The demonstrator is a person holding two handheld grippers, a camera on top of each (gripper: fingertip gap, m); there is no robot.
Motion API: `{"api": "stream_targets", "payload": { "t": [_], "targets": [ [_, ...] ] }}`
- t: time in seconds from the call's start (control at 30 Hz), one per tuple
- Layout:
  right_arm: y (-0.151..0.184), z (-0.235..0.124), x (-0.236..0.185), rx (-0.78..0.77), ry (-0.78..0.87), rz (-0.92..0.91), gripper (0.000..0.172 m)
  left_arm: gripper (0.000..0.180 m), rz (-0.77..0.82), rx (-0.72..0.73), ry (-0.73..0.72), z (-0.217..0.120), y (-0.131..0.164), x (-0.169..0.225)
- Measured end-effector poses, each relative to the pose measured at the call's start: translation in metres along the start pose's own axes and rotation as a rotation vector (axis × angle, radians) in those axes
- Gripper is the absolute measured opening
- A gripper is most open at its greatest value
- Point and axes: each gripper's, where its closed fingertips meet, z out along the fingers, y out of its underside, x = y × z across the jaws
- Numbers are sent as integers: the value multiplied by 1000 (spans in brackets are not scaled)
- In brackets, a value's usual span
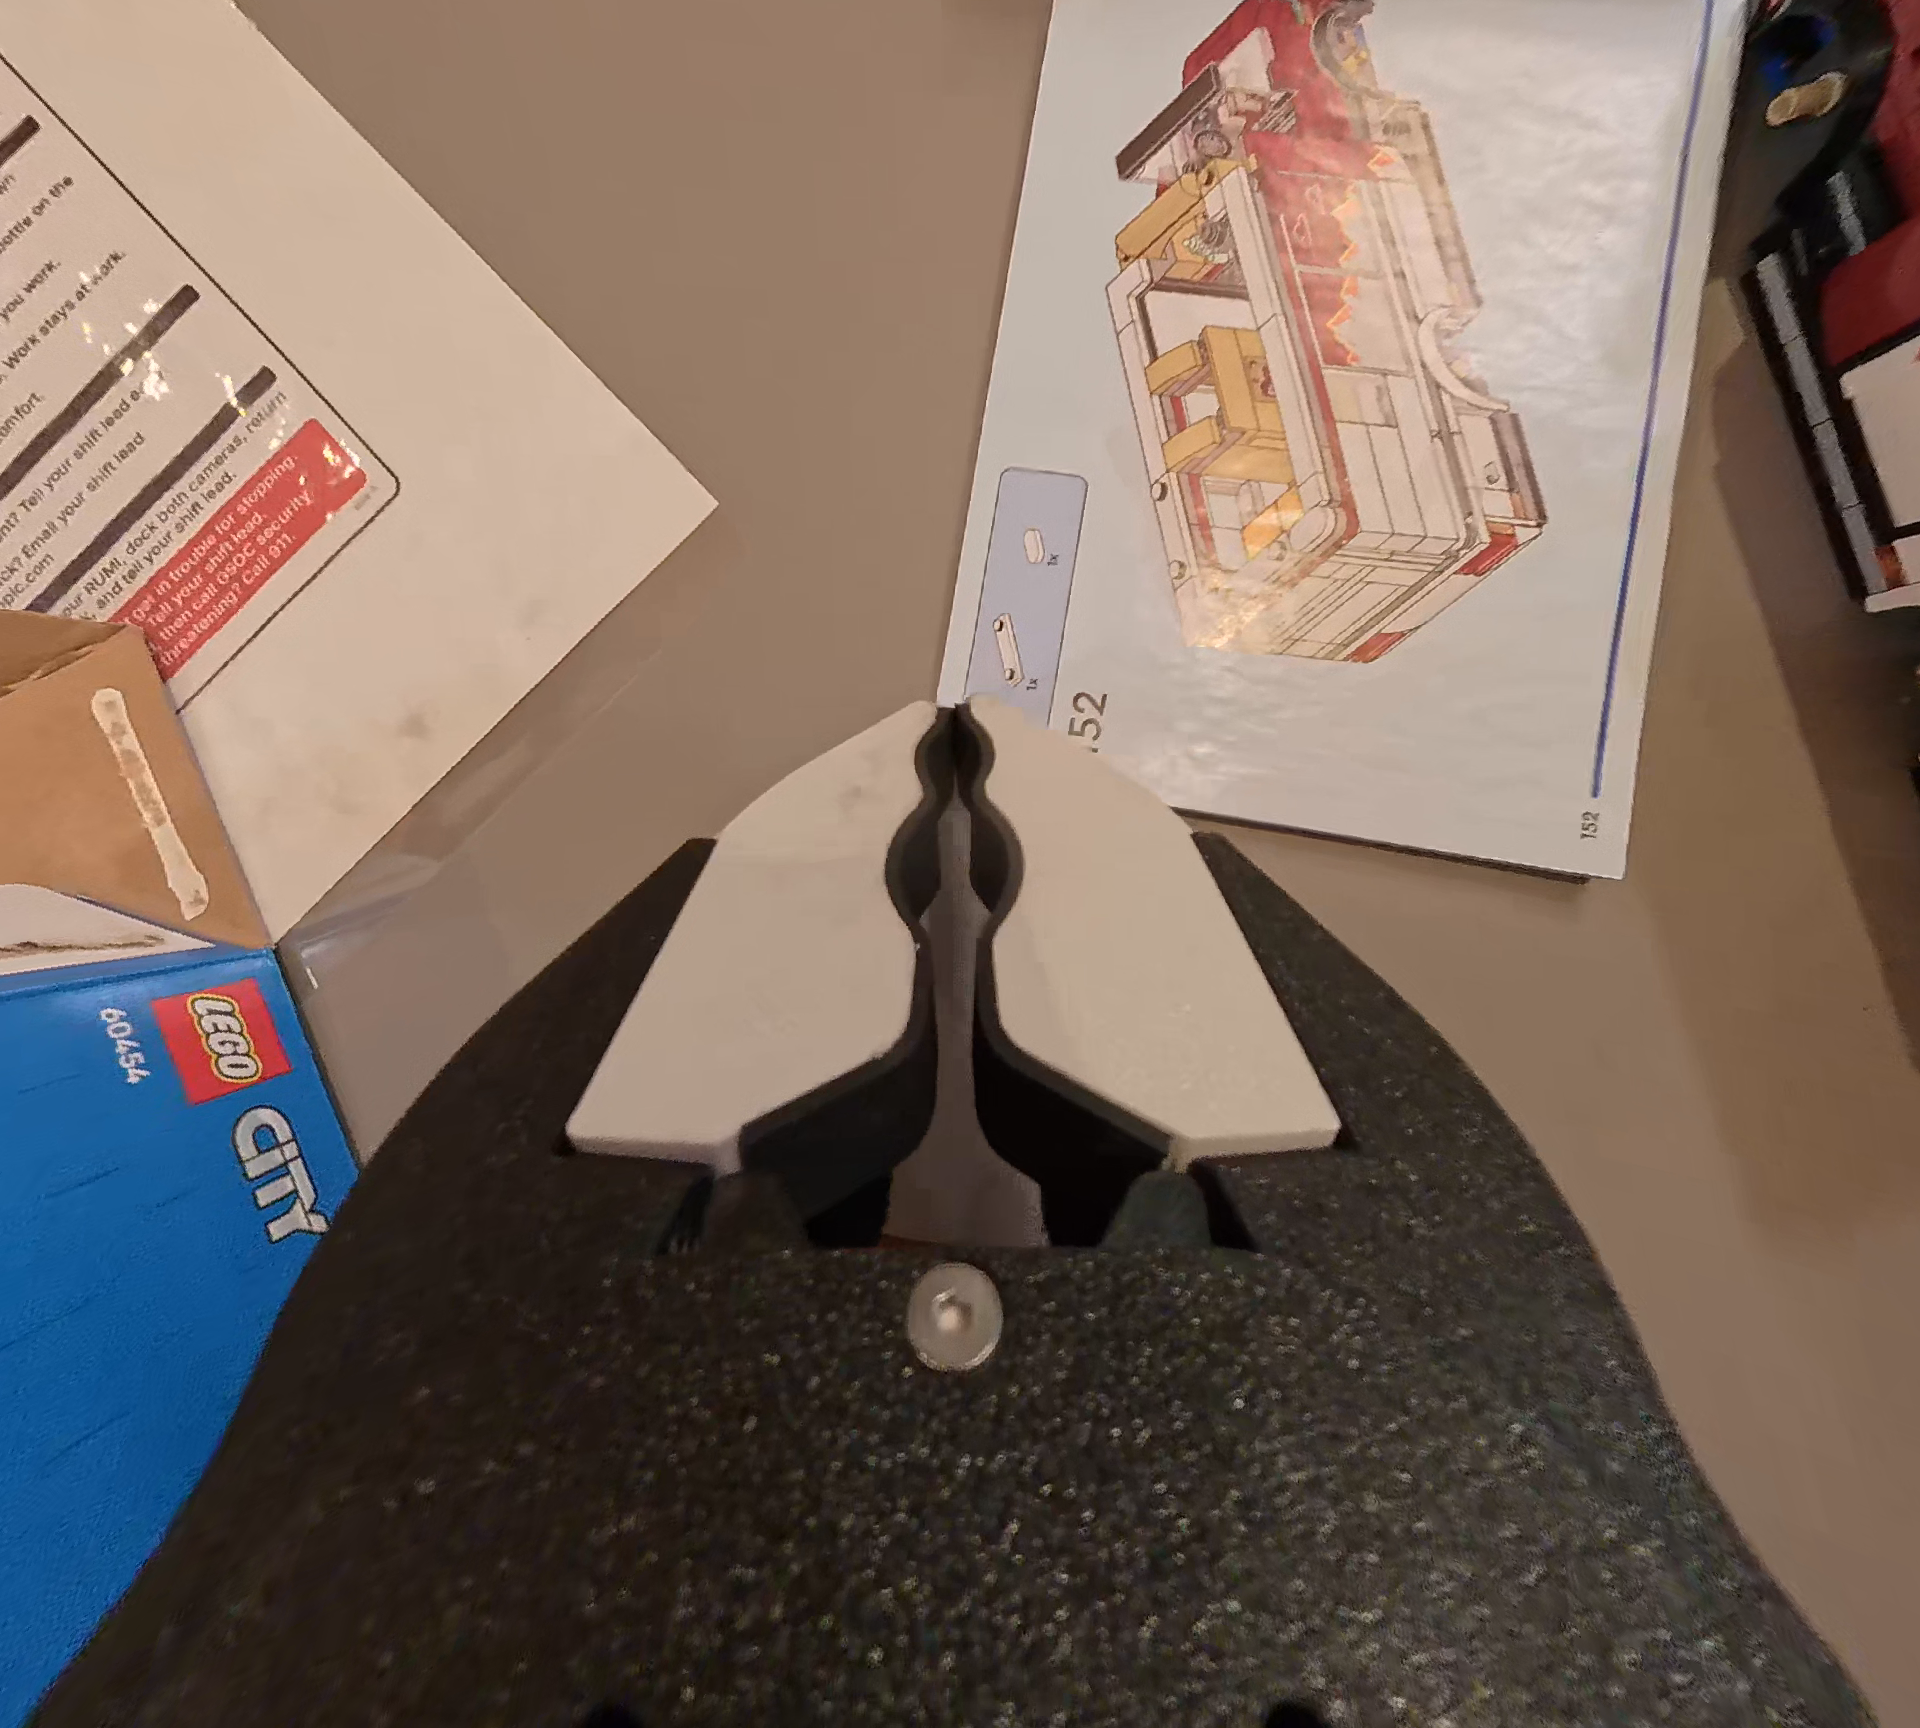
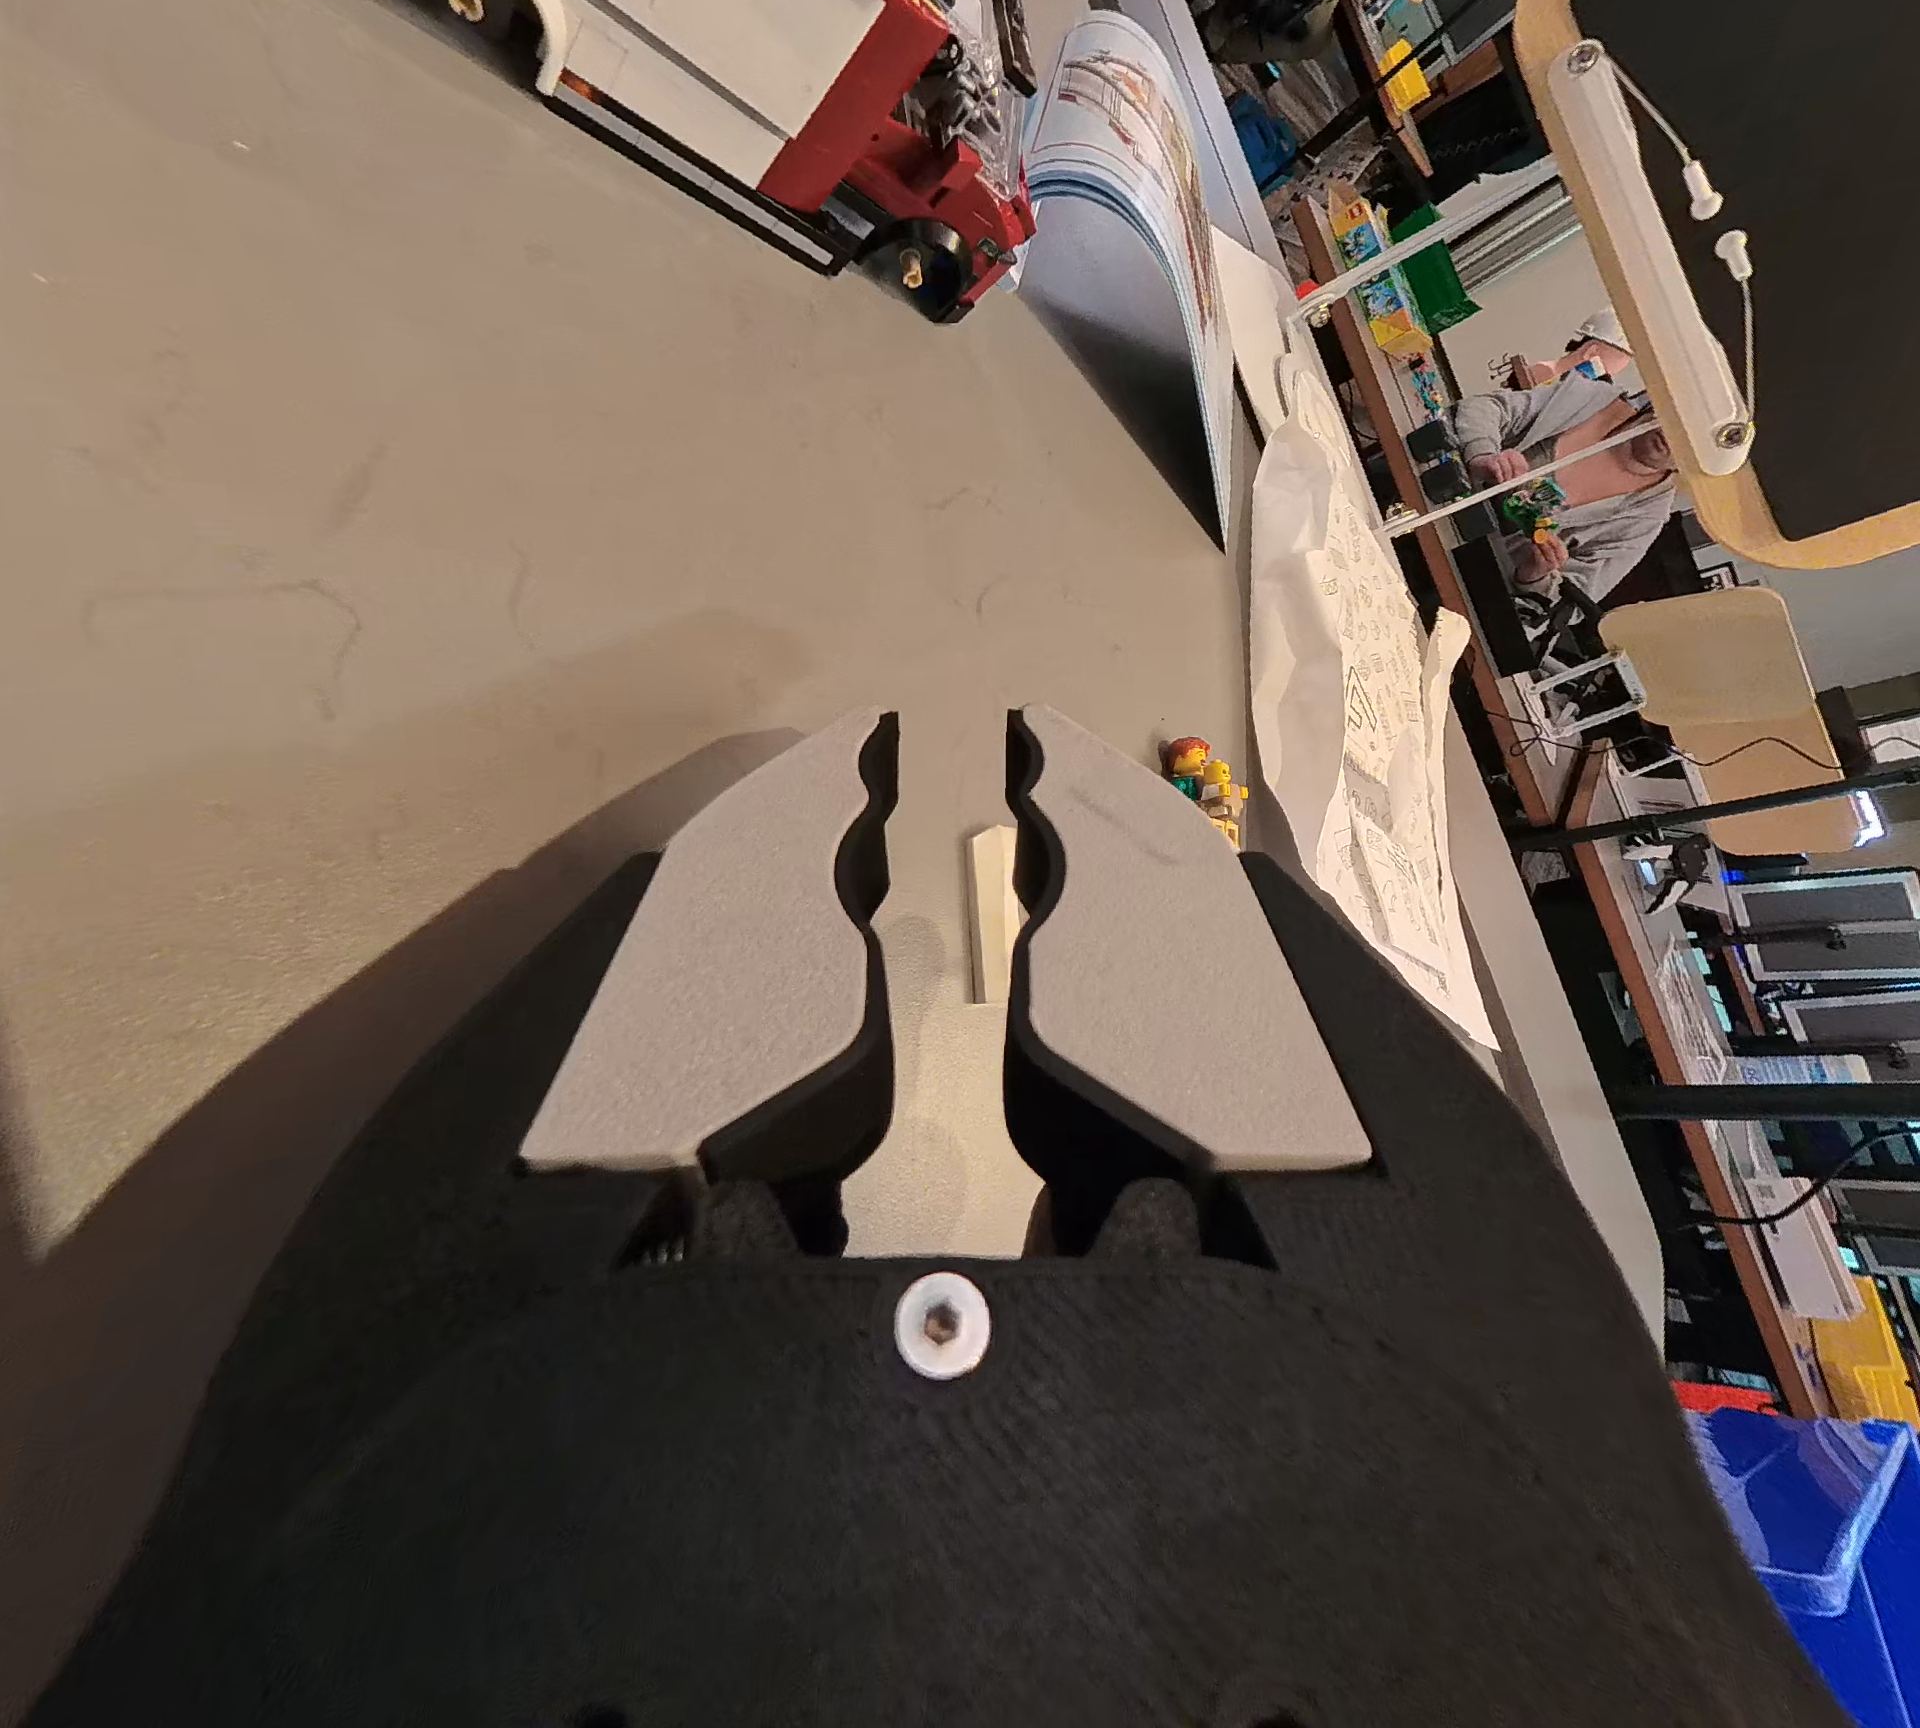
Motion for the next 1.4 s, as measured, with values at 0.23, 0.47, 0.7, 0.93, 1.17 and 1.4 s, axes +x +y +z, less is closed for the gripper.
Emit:
{"api": "stream_targets", "payload": {
  "t": [0.23, 0.47, 0.7, 0.93, 1.17, 1.4],
  "targets": [
    [-2, -1, 2, 7, 8, -3, 19, 0, -64, 142, 70, -14, -22, 5],
    [-9, 0, 5, 33, 28, -28, 20, 0, -168, 302, 161, -30, -50, 9],
    [-63, 1, 12, 154, -21, 2, 23, 0, -254, 394, 256, -39, -90, 9],
    [-140, 15, 6, 270, -256, 113, 34, 0, -270, 437, 335, -48, -143, 16],
    [-157, 33, 15, 305, -249, 228, 33, 0, -325, 440, 398, -43, -198, 12],
    [-135, 21, 11, 326, -225, 291, 34, 0, -340, 408, 433, -14, -255, 15]
  ]
}}
